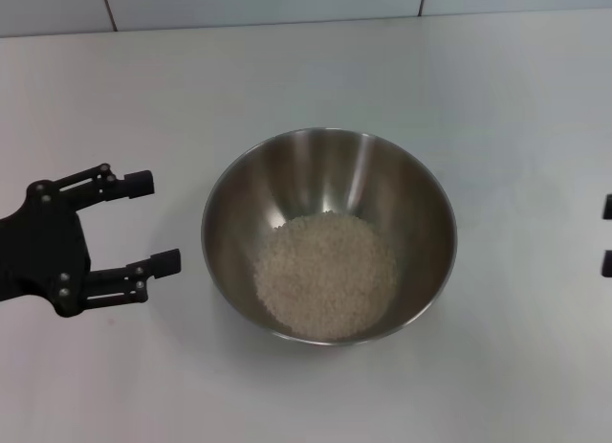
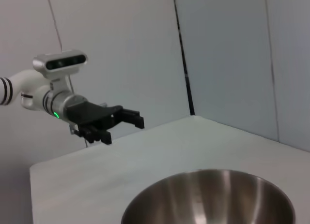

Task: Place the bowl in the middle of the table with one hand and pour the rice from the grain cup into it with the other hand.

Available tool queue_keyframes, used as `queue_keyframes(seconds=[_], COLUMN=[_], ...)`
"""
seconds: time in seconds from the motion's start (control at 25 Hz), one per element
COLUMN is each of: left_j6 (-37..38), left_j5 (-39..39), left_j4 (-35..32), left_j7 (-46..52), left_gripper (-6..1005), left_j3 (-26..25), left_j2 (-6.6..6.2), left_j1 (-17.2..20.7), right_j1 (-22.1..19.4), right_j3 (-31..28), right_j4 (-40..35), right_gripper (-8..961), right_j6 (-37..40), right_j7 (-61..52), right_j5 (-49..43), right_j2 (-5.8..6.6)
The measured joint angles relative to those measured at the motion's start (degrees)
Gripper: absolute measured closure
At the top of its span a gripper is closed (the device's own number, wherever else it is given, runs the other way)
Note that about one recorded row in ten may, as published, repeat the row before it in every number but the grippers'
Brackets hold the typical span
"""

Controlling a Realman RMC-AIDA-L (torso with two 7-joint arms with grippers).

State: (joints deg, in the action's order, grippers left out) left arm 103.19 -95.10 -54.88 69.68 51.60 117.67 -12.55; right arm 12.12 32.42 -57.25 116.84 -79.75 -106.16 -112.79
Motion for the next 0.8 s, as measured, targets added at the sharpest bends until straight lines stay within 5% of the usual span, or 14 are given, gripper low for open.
queue_keyframes(seconds=[0.52,0.6,0.8], left_j6=[1.6,1.6,1.7], left_j5=[-0.2,-0.2,-0.2], left_j4=[0.5,0.5,0.5], left_j7=[-1.5,-1.5,-1.6], left_gripper=[159,158,158], left_j3=[0.1,0.0,0.0], left_j2=[0.19,0.19,0.17], left_j1=[0.5,0.6,0.7], right_j1=[8.6,10.4,11.9], right_j3=[-0.2,0.1,4.3], right_j4=[-0.2,-0.7,-1.7], right_gripper=[331,331,331], right_j6=[-3.3,-5.2,-8.9], right_j7=[0.6,0.8,1.0], right_j5=[-0.1,-1.1,-3.2], right_j2=[-3.06,-4.7,-6.03])
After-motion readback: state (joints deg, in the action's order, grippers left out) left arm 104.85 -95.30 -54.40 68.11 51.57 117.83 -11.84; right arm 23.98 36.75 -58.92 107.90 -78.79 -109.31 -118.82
